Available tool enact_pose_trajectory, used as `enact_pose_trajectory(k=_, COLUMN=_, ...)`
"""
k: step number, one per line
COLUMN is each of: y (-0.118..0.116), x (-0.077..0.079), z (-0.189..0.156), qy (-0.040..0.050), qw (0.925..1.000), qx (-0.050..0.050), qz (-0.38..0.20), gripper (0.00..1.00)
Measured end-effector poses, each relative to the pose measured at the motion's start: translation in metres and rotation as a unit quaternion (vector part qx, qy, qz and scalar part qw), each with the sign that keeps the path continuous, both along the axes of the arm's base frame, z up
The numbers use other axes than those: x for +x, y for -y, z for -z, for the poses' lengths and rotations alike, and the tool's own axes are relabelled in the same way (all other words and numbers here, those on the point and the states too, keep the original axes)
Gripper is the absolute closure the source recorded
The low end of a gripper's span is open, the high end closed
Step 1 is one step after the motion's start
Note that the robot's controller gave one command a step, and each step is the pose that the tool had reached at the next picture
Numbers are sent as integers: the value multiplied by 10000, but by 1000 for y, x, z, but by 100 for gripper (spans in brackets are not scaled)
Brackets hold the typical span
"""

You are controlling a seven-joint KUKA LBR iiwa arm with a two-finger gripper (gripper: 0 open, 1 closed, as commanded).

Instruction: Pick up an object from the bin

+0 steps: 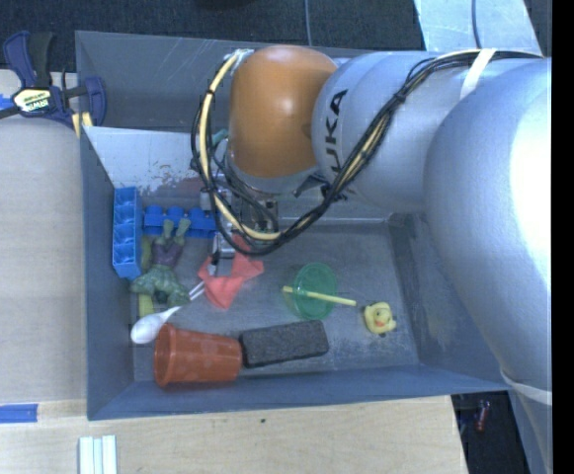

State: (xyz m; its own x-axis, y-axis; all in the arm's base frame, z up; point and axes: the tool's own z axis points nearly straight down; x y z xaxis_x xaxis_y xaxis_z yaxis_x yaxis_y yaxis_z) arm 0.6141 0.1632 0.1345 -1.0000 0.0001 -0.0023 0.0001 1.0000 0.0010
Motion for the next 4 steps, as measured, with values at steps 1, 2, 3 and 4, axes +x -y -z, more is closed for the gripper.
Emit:
enact_pose_trajectory(k=1, y=7, x=-67, z=50, qy=12, qw=9999, qx=5, qz=157, gripper=0)
enact_pose_trajectory(k=2, y=41, x=-58, z=62, qy=65, qw=9999, qx=15, qz=95, gripper=0)
enact_pose_trajectory(k=3, y=70, x=-85, z=50, qy=117, qw=9999, qx=36, qz=-40, gripper=100)
enact_pose_trajectory(k=4, y=70, x=-85, z=50, qy=117, qw=9999, qx=36, qz=-38, gripper=100)
